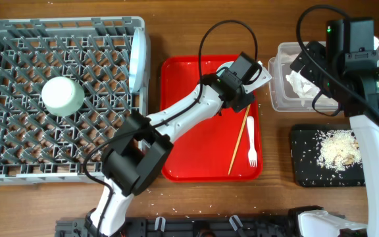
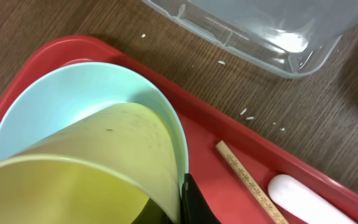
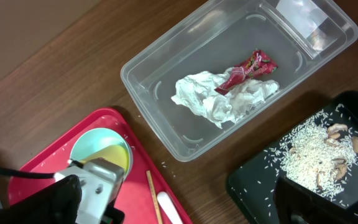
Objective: Sort waste into correct bins and load items into the dishwasher rack
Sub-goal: 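Lift the yellow cup with the left gripper and carry it to the rack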
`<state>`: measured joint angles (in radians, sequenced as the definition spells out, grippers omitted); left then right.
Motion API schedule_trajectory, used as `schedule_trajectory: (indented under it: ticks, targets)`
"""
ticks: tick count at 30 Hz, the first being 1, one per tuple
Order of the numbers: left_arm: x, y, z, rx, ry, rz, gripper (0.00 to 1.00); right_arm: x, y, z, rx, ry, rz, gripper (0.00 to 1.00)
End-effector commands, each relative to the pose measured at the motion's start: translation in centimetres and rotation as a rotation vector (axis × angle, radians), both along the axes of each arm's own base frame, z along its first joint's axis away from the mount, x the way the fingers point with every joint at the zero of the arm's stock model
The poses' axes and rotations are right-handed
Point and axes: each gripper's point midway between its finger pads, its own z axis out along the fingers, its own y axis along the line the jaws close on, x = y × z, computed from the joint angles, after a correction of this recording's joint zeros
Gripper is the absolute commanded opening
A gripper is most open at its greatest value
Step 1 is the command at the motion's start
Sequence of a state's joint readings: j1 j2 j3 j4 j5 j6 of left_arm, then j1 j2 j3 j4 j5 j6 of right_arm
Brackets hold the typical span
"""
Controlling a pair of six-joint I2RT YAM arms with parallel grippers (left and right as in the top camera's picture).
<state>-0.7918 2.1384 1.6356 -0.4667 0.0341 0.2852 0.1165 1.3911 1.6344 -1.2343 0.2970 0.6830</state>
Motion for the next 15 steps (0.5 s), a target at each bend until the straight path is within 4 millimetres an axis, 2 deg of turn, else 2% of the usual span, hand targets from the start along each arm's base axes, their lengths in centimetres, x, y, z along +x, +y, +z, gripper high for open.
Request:
schedule_trajectory:
  ticks: [1,4,5,6,8,9,11,13,15]
  targets:
    - [0.2,0.3,6.7,-0.126,-0.032,0.1,0.04,0.2,-0.5,0.1,-0.025,0.0,-0.008,1.0]
    - [0.7,2.1,12.6,-0.254,-0.045,0.215,0.04,0.2,-0.5,0.1,-0.025,0.0,-0.008,1.0]
    - [0.8,3.7,15.7,-0.326,-0.031,0.26,0.04,0.2,-0.5,0.1,-0.025,0.0,-0.008,1.0]
    - [0.7,4.5,17.1,-0.365,-0.015,0.268,0.04,0.2,-0.5,0.1,-0.025,0.001,-0.008,1.0]
    - [0.4,7.3,20.9,-0.483,0.043,0.286,0.04,0.2,-0.5,0.1,-0.025,0.001,-0.008,1.0]
    - [0.4,8.5,22.1,-0.532,0.078,0.3,0.04,0.2,-0.5,0.1,-0.025,0.0,-0.008,1.0]
    - [0.9,13.4,25.3,-0.669,0.16,0.37,0.04,0.2,-0.5,0.1,-0.025,0.0,-0.008,1.0]
    - [1.5,18.1,26.9,-0.758,0.216,0.398,0.04,0.2,-0.5,0.1,-0.024,0.0,-0.008,1.0]
    - [2.3,22.5,27.6,-0.843,0.276,0.457,0.04,0.2,-0.5,0.1,-0.025,0.0,-0.008,1.0]
